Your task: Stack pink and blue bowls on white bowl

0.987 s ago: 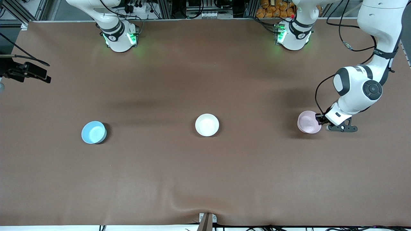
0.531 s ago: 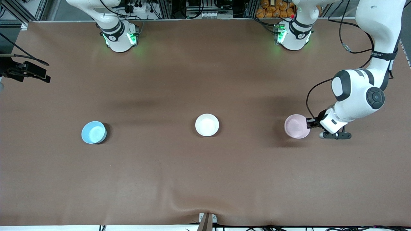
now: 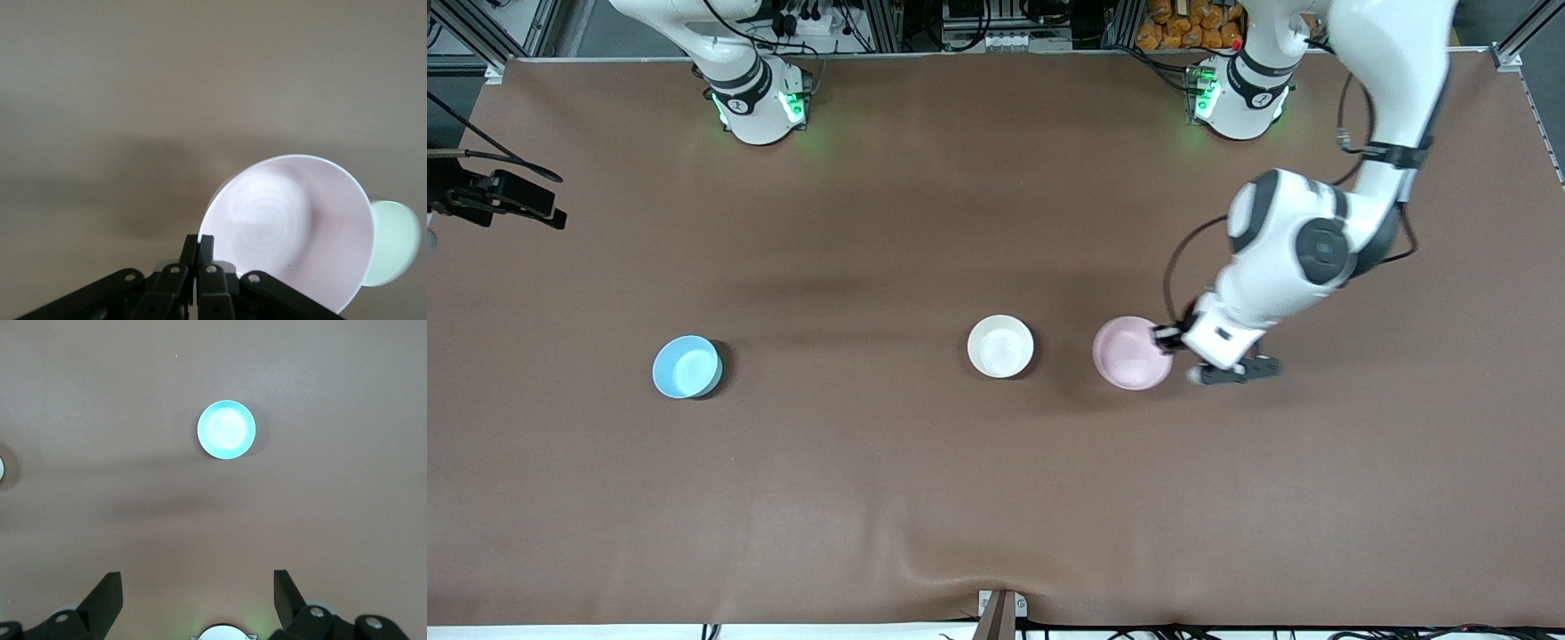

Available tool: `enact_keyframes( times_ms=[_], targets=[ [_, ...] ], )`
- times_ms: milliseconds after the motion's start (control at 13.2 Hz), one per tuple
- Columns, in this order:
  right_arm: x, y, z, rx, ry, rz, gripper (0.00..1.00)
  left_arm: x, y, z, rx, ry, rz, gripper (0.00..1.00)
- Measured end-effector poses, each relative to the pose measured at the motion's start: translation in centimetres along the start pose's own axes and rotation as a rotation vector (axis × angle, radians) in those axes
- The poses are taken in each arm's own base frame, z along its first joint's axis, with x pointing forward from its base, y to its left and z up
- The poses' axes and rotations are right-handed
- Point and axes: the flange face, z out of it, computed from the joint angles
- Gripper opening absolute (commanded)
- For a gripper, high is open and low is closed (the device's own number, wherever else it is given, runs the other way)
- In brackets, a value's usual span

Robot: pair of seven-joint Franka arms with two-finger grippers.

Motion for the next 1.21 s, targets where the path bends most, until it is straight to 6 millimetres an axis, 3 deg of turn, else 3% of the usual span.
enact_keyframes(
  times_ms=[304, 531, 835, 1214],
  targets=[
    [0.0, 0.0, 0.0, 0.0, 0.0, 0.0, 1.0, -3.4, 8.1, 3.5, -0.009, -0.04, -0.092, 0.0],
    [0.0, 0.0, 0.0, 0.0, 0.0, 0.0, 1.0, -5.6, 11.8, 6.9, -0.003, -0.064, -0.084, 0.0],
    [0.0, 0.0, 0.0, 0.0, 0.0, 0.0, 1.0, -7.2, 14.8, 10.2, -0.041, -0.046, -0.075, 0.0],
    [0.0, 0.0, 0.0, 0.0, 0.0, 0.0, 1.0, -6.1, 14.3, 11.2, -0.037, 0.0, -0.059, 0.0]
  ],
)
